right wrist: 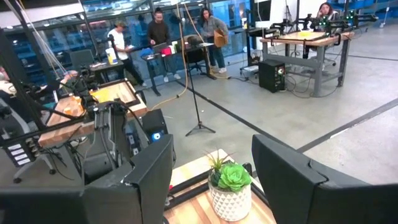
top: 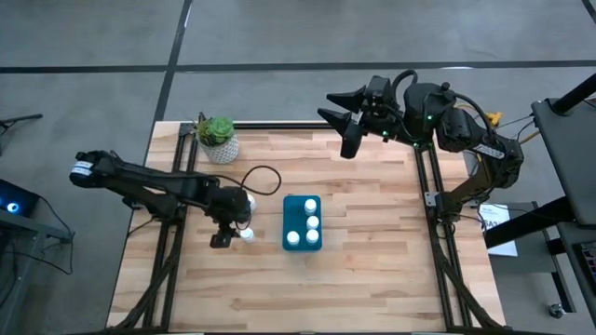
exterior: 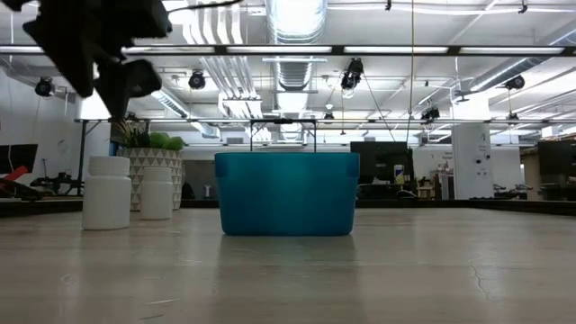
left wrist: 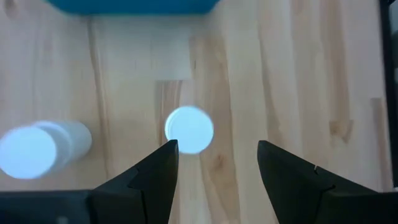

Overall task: Pick and place pill bottles into a basket
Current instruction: Put the white medicine bottle into the blue bin

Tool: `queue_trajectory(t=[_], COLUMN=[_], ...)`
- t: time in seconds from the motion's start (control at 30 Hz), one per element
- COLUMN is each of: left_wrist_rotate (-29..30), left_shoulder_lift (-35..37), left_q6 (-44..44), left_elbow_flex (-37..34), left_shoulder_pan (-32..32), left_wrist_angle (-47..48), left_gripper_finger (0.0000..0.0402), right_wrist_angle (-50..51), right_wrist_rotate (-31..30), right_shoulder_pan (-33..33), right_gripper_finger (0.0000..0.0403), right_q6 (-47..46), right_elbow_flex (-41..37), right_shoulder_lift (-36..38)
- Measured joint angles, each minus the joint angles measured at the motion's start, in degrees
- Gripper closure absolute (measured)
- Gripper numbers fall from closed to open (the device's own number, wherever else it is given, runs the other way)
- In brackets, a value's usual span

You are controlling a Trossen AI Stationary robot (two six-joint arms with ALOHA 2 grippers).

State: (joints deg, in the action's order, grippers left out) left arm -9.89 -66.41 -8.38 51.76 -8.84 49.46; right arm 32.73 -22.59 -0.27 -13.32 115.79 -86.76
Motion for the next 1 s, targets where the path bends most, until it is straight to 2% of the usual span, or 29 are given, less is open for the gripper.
queue_trajectory(t=[0.53,1.0], left_wrist_rotate=[0.5,1.4], left_shoulder_lift=[-0.1,-9.3], left_q6=[-0.6,-1.8], left_elbow_flex=[-7.1,-7.8], left_shoulder_pan=[-0.1,-0.2], left_wrist_angle=[-9.6,-13.1], left_gripper_finger=[0.02,0.02], right_wrist_angle=[-0.1,-0.2], right_wrist_rotate=[0.0,0.0], right_shoulder_pan=[0.0,0.0], right_gripper_finger=[0.0193,0.0193], right_q6=[-0.2,-1.7], right_elbow_flex=[-0.2,-0.4], right_shoulder_lift=[0.0,0.0])
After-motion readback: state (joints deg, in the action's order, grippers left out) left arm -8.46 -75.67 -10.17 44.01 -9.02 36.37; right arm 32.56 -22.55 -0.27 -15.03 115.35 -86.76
